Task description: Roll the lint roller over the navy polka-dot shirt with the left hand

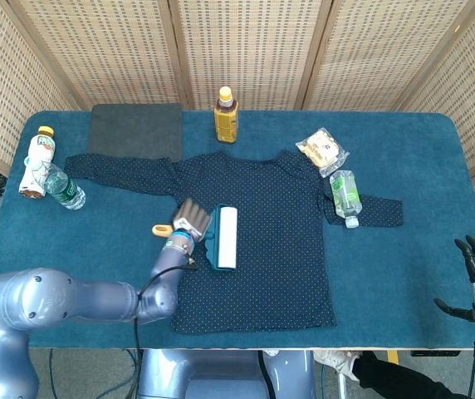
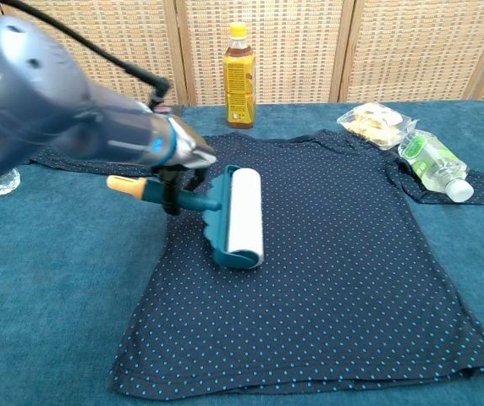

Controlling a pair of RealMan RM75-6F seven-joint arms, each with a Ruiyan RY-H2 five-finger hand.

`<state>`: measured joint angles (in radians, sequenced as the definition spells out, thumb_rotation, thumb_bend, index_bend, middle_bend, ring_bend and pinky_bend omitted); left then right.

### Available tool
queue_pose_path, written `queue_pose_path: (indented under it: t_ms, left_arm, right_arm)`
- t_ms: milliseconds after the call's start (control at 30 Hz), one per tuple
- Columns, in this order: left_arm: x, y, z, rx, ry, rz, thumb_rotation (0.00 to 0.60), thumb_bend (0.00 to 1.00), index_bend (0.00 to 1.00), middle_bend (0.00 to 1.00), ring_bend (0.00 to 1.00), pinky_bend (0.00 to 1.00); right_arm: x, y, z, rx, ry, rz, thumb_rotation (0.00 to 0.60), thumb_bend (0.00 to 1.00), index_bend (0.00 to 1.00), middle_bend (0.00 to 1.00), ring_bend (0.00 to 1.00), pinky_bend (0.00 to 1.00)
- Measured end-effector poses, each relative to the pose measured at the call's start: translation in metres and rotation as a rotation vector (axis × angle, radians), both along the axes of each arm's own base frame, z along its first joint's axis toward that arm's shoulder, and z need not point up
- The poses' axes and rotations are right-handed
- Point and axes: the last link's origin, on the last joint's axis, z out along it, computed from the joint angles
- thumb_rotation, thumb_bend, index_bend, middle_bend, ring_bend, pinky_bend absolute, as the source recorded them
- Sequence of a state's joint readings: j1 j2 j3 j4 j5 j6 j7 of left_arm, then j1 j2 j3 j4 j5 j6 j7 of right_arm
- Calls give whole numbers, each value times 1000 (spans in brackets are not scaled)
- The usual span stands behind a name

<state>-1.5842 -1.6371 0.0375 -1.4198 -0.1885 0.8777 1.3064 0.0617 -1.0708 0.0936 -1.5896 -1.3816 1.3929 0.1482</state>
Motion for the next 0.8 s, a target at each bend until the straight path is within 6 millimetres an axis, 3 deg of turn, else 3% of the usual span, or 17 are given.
queue_pose_path:
  t_ms: [133,333,600,800]
  left_arm:
    - [20,-8,-16,-20,-6,-7,600,617,887,933,778,695]
    - [28,-14,-27,-29,-10,-1,600,617,887,934,778,695]
    - [17,-13,-25,-24,0,22,600,617,887,933,778,695]
    - [-3,-12,-16,-20,19,46,600,616,887,934,778,695]
  right_arm:
    - [0,0,1,-3,0,2,600,81,0,0,0,0]
    - [1,0,0,2,2,3,600,80,0,0,0,0]
    - [2,1,-3,8,5,9,600,80,0,0,0,0]
    - [3,2,-4,15,10,13,600,80,0,0,0,0]
